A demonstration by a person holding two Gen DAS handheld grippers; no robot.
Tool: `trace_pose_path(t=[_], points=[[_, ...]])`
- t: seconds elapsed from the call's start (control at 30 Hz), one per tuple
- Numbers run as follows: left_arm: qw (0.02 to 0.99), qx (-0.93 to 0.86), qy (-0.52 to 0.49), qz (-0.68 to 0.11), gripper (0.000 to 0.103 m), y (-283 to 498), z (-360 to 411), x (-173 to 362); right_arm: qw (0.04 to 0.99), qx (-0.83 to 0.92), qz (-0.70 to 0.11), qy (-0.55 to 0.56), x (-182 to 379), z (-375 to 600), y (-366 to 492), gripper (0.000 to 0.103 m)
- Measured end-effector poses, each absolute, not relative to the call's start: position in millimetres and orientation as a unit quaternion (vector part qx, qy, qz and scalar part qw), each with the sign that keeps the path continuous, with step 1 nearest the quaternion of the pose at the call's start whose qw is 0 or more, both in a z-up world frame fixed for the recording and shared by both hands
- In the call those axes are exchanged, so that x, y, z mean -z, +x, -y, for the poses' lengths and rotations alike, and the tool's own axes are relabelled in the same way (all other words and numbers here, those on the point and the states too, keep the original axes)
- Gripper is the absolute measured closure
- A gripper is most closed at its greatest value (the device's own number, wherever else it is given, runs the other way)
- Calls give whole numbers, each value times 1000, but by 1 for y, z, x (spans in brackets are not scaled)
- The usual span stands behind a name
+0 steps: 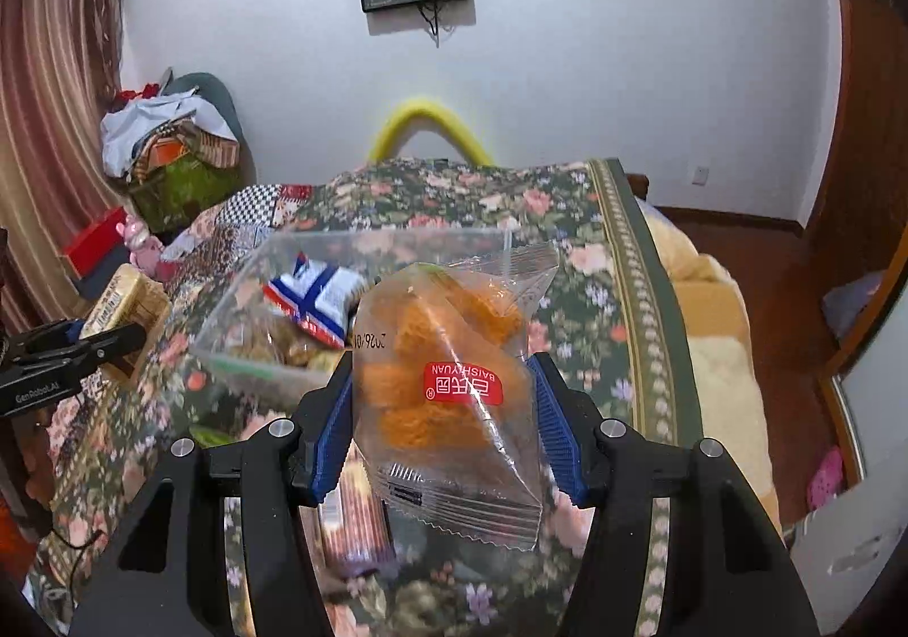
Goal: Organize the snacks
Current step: 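Lower the bread pack and puff bag into the clear box and release both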
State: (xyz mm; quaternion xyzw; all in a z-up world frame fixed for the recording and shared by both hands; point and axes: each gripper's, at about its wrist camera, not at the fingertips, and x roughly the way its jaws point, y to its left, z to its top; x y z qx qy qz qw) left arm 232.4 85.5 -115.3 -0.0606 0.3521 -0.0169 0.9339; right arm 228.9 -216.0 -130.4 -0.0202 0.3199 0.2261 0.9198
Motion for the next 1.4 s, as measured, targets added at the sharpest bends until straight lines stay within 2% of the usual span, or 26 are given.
trace_pose_path(t=[0.47, 0.83, 1.23, 1.4], points=[[926, 12, -72, -371, 48, 307, -88, 131, 912, -250, -324, -25, 135, 168, 275, 48], [914, 12, -88, -397, 48, 352, -89, 151, 892, -255, -372, -26, 160, 136, 318, 48], [910, 11, -96, -402, 48, 365, -91, 159, 877, -255, -403, -58, 181, 113, 336, 47], [911, 13, -101, -400, 46, 363, -93, 158, 873, -259, -408, -64, 183, 108, 336, 43]])
